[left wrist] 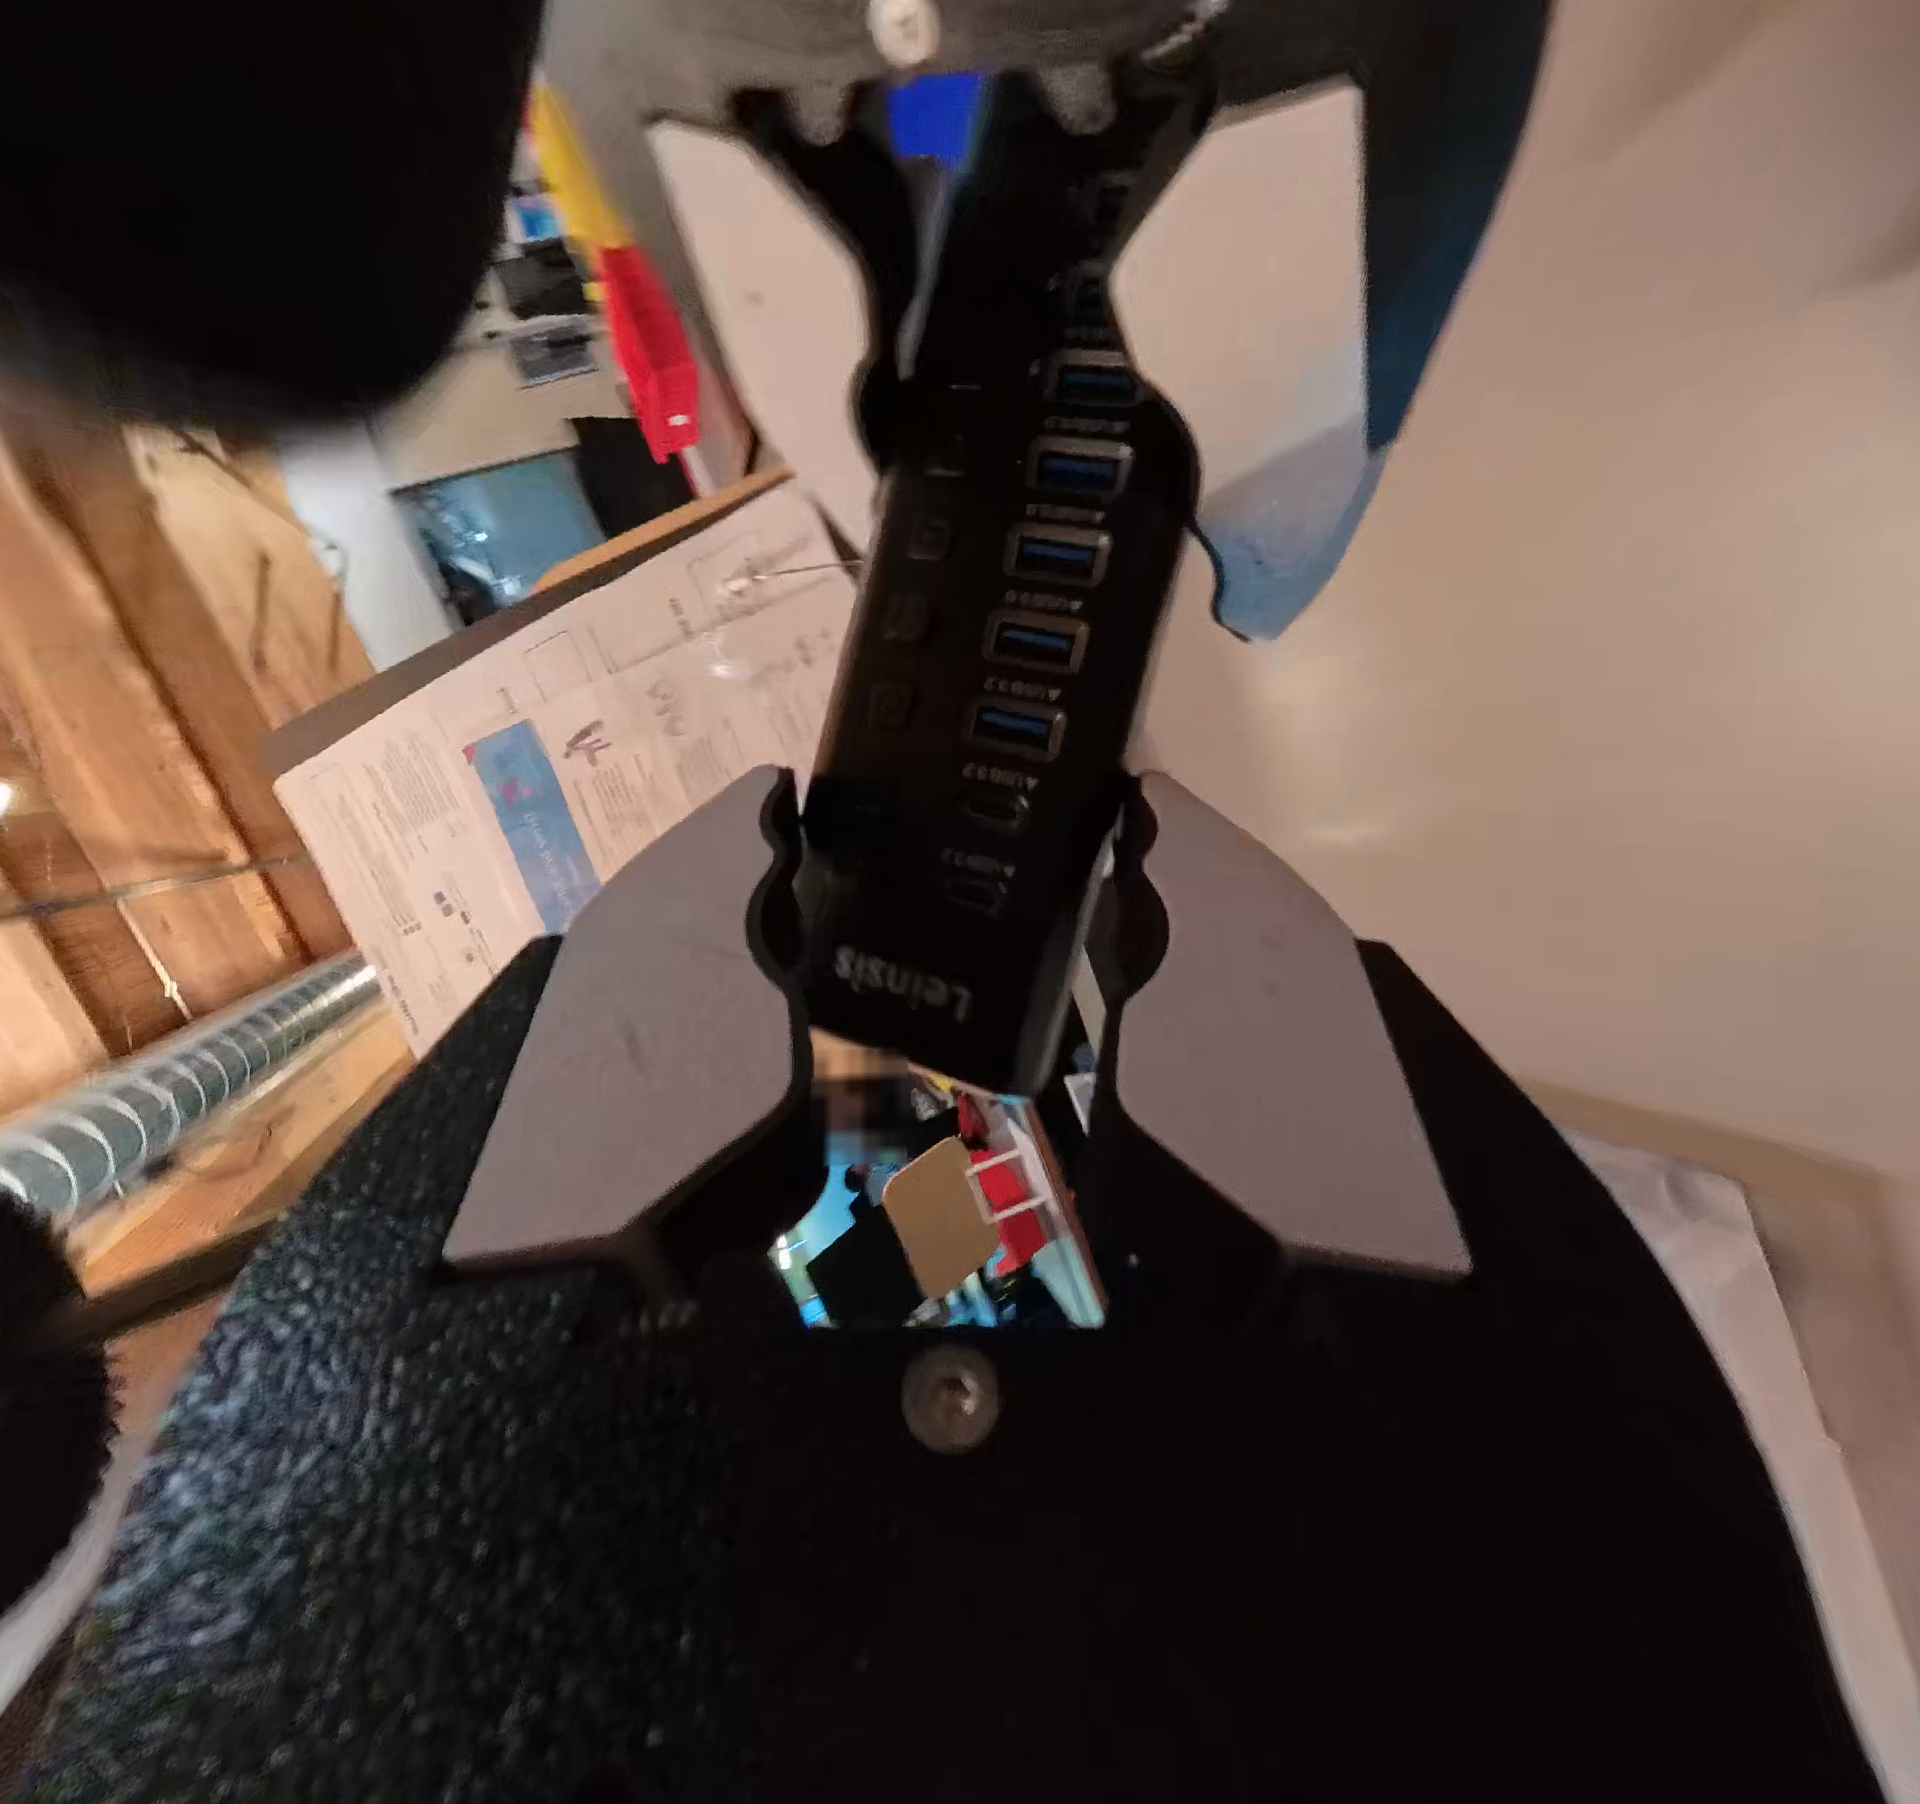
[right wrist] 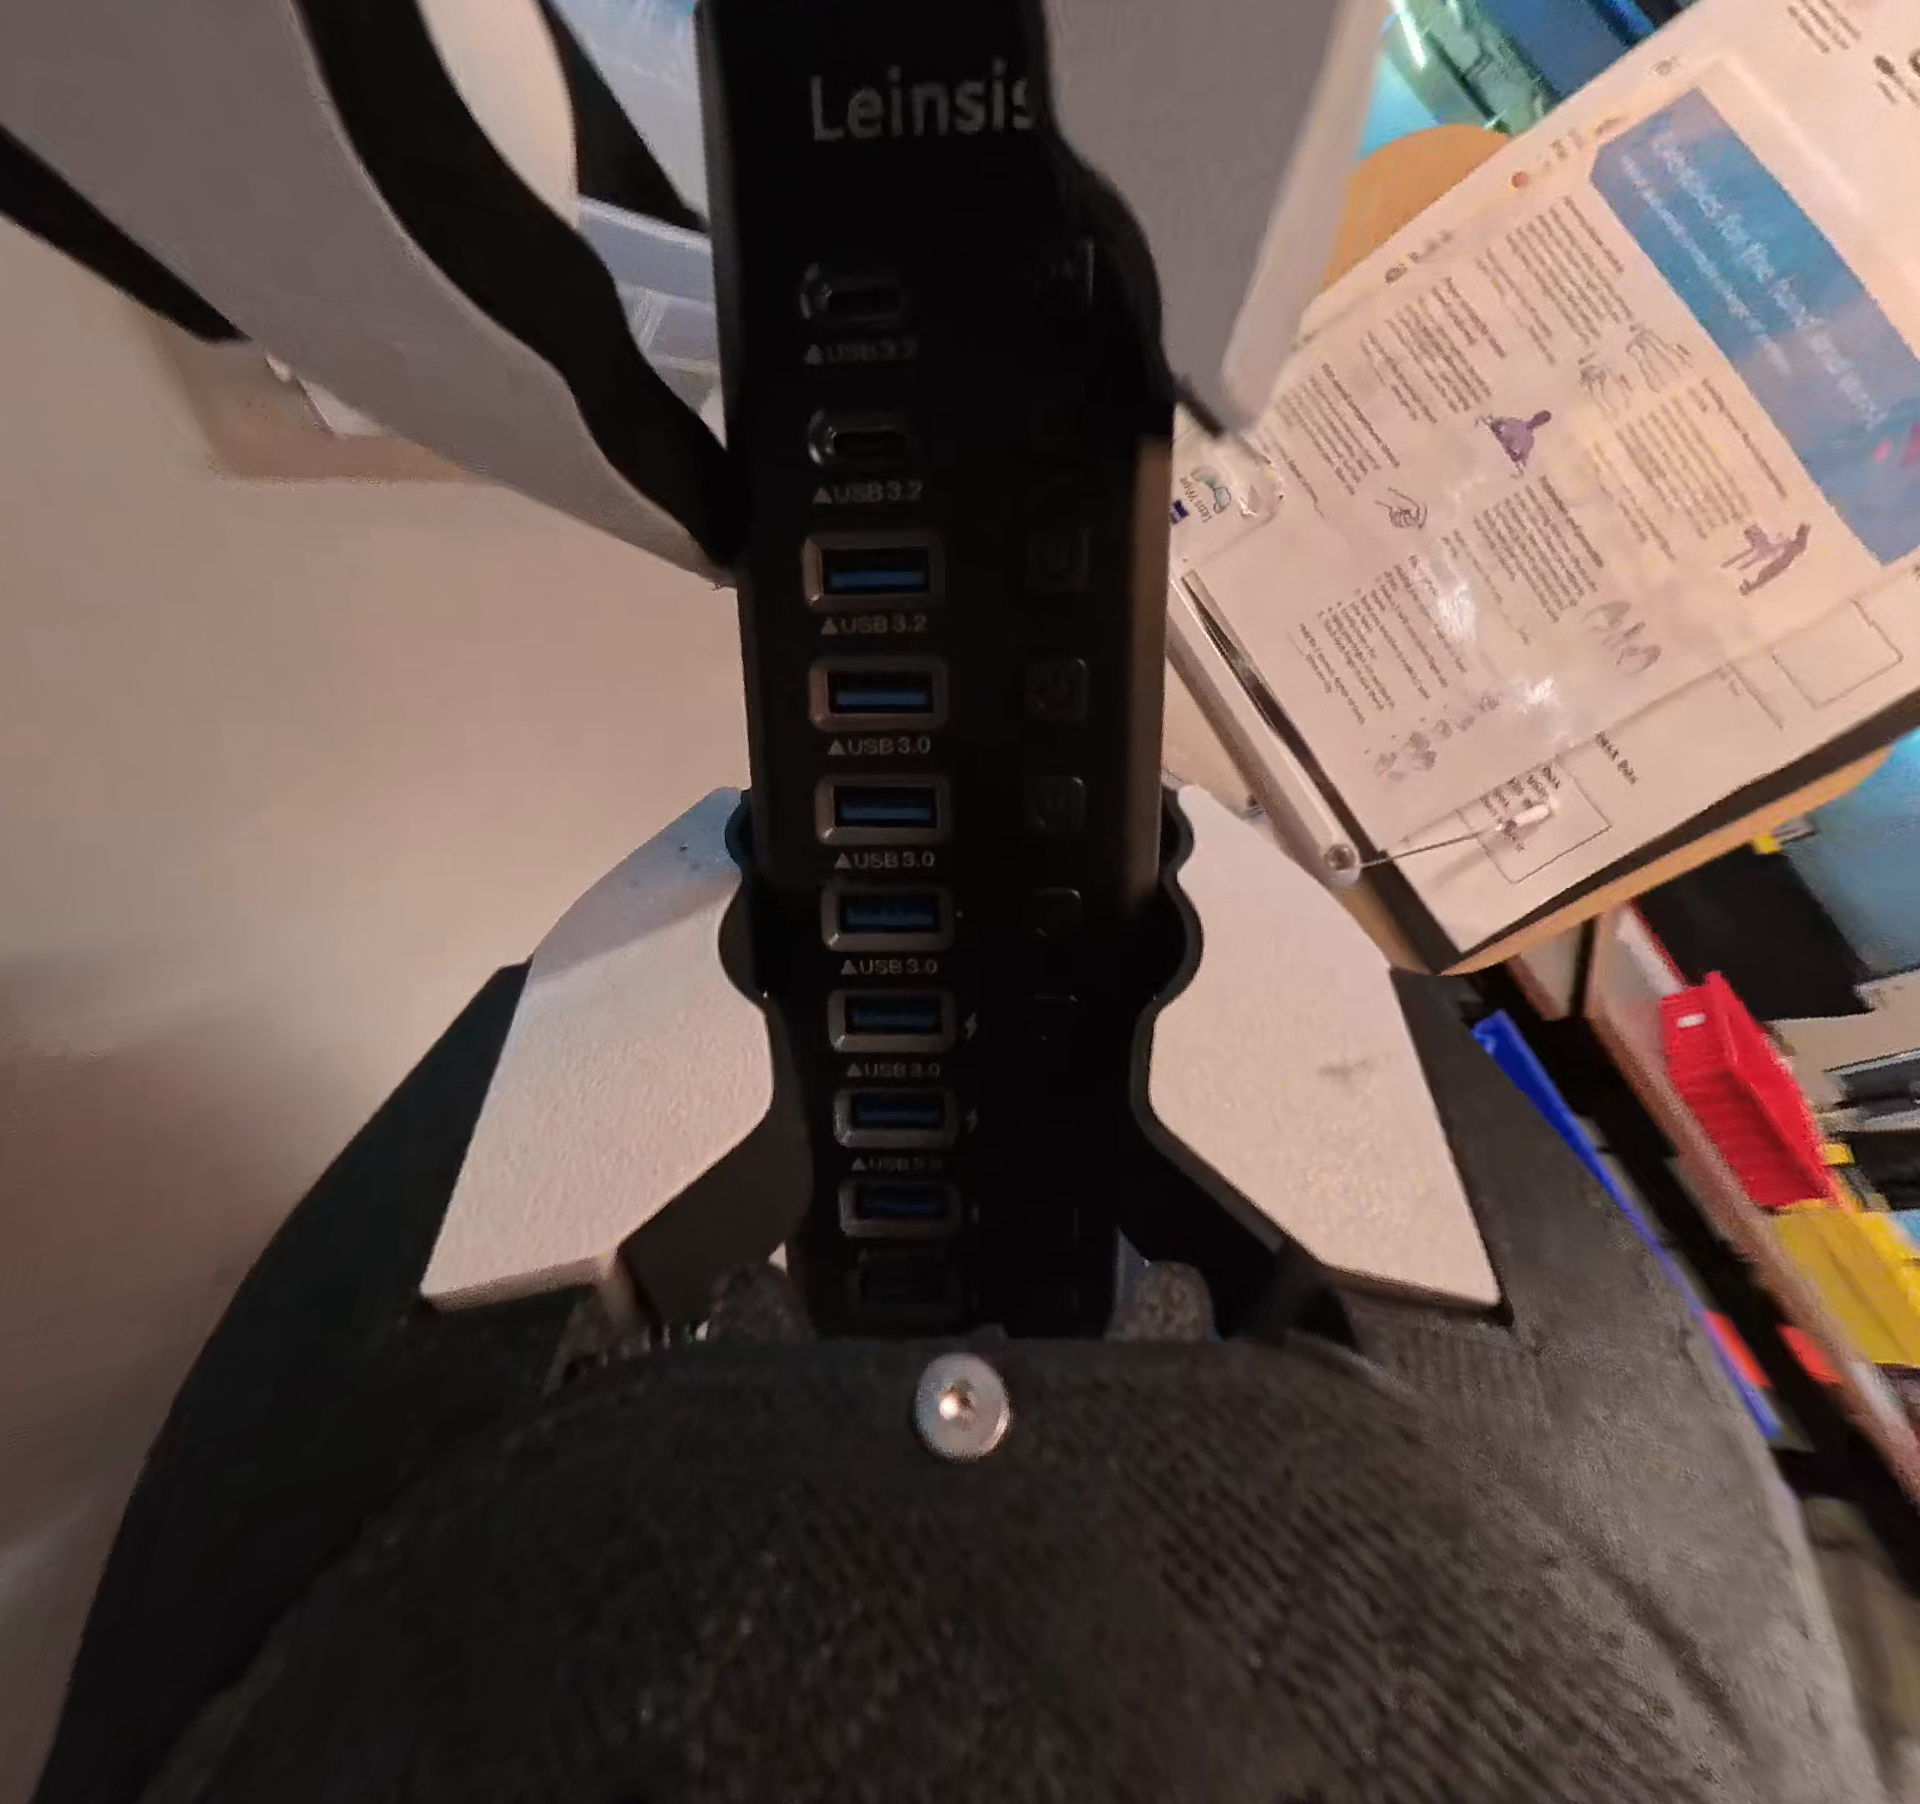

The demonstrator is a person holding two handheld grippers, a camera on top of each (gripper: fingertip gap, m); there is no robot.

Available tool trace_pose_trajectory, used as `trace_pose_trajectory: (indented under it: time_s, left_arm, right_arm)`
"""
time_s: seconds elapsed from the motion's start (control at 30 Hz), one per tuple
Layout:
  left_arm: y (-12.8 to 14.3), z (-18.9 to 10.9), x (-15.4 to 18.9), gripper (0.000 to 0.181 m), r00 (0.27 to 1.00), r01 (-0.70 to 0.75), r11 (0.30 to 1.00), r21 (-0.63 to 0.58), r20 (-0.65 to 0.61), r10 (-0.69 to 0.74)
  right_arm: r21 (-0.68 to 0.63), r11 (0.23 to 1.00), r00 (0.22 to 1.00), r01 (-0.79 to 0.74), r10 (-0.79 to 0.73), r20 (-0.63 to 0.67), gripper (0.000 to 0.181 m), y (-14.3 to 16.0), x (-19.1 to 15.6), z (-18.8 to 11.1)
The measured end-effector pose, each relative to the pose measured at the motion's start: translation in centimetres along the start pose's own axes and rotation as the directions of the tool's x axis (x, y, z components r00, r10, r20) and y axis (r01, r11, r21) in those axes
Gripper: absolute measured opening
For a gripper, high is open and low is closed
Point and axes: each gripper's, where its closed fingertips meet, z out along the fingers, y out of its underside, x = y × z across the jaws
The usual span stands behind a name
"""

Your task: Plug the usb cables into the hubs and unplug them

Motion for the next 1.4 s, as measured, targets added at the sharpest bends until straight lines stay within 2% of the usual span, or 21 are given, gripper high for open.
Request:
trace_pose_trajectory:
  time_s: [0.03,0.1,0.13,0.17,0.2,0.27,0.3,0.33,0.4,0.47,0.5,0.67,0.77,0.87,0.93,1.0,1.07,1.17,1.2,1.27,1.4]
  left_arm:
    - [-0.1,-0.4,-0.8,0.063,0.994,0.1,0.995,0.023,0.035,-0.1]
    - [0.2,-1.5,-1.9,0.083,0.903,0.428,0.901,0.079,0.018,-0.43]
    - [0.2,-2.0,-1.9,0.085,0.789,0.614,0.782,0.107,-0.046,-0.613]
    - [0.1,-2.3,-1.8,0.088,0.618,0.786,0.603,0.134,-0.128,-0.776]
    - [-0.2,-2.5,-1.8,0.089,0.404,0.913,0.376,0.157,-0.225,-0.887]
    - [-1.2,-2.8,-2.2,0.085,-0.002,0.984,-0.082,0.158,-0.45,-0.893]
    - [-1.3,-2.7,-2.5,0.081,-0.144,0.958,-0.25,0.138,-0.522,-0.841]
    - [-1.2,-2.4,-2.7,0.08,-0.238,0.925,-0.362,0.118,-0.563,-0.791]
    - [-1.4,-1.9,-2.8,0.072,-0.315,0.883,-0.46,0.098,-0.603,-0.733]
    - [-1.7,-1.5,-2.8,0.056,-0.33,0.866,-0.49,0.102,-0.619,-0.712]
    - [-1.6,-1.4,-2.6,0.03,-0.322,0.867,-0.484,0.117,-0.609,-0.725]
    - [-2.0,-1.5,-1.6,0.027,-0.215,0.896,-0.414,0.157,-0.662,-0.718]
    - [-2.3,-2.8,-1.4,0.027,-0.07,0.937,-0.296,0.183,-0.734,-0.675]
    - [-2.9,-4.2,-1.2,0.027,0.122,0.956,-0.152,0.251,-0.811,-0.573]
    - [-3.2,-4.5,-1.1,0.027,0.218,0.949,-0.088,0.304,-0.83,-0.513]
    - [-3.5,-4.8,-1.1,0.027,0.262,0.942,-0.078,0.328,-0.856,-0.445]
    - [-3.9,-5.2,-1.2,0.027,0.265,0.941,-0.099,0.325,-0.884,-0.385]
    - [-4.1,-5.2,-1.5,0.028,0.263,0.935,-0.117,0.336,-0.874,-0.409]
    - [-3.9,-4.7,-1.6,0.031,0.242,0.934,-0.124,0.334,-0.85,-0.467]
    - [-3.0,-3.1,-2.1,0.053,0.166,0.936,-0.142,0.323,-0.759,-0.63]
    - [-2.6,-1.0,-1.5,0.079,0.071,0.966,-0.079,0.246,-0.546,-0.835]
  right_arm:
    - [0.021,0.999,0.999,-0.049,0.049,-0.004,0.072,0.1,0.4,-0.4]
    - [0.063,0.993,0.994,-0.101,0.103,-0.031,0.072,0.1,1.8,-1.3]
    - [0.072,0.99,0.991,-0.123,0.126,-0.039,0.072,0.1,2.3,-1.6]
    - [0.097,0.984,0.987,-0.151,0.155,-0.034,0.072,0.0,2.7,-2.0]
    - [0.127,0.975,0.982,-0.184,0.189,-0.028,0.072,-0.2,2.9,-2.3]
    - [0.172,0.955,0.969,-0.243,0.246,0.001,0.07,-0.8,2.9,-2.8]
    - [0.191,0.948,0.966,-0.253,0.258,0.002,0.072,-1.1,2.9,-3.0]
    - [0.191,0.947,0.964,-0.26,0.264,0.002,0.072,-1.3,2.7,-2.9]
    - [0.183,0.937,0.955,-0.296,0.292,0.053,0.071,-1.6,1.6,-2.5]
    - [0.171,0.934,0.95,-0.314,0.307,0.063,0.072,-1.7,0.7,-2.1]
    - [0.158,0.933,0.946,-0.323,0.313,0.085,0.072,-1.7,0.1,-1.9]
    - [0.102,0.931,0.926,-0.351,0.329,0.182,0.069,-0.7,-1.9,-1.3]
    - [0.11,0.872,0.803,-0.477,0.382,0.457,0.06,-1.9,-4.1,-2.6]
    - [0.058,0.809,0.652,-0.585,0.427,0.626,0.059,-2.7,-5.0,-3.6]
    - [-0.018,0.775,0.542,-0.632,0.458,0.705,0.06,-3.1,-6.0,-4.0]
    - [-0.047,0.79,0.542,-0.611,0.461,0.702,0.037,-2.8,-6.8,-3.8]
    - [0.011,0.831,0.609,-0.556,0.398,0.686,0.029,-2.9,-7.1,-4.1]
    - [0.028,0.833,0.659,-0.552,0.415,0.626,0.028,-2.8,-6.7,-4.0]
    - [0.035,0.833,0.692,-0.553,0.435,0.576,0.028,-2.6,-6.2,-3.7]
    - [0.028,0.828,0.738,-0.56,0.483,0.47,0.028,-1.8,-5.0,-3.3]
    - [-0.029,0.852,0.84,-0.522,0.52,0.155,0.028,0.6,-2.3,-2.2]
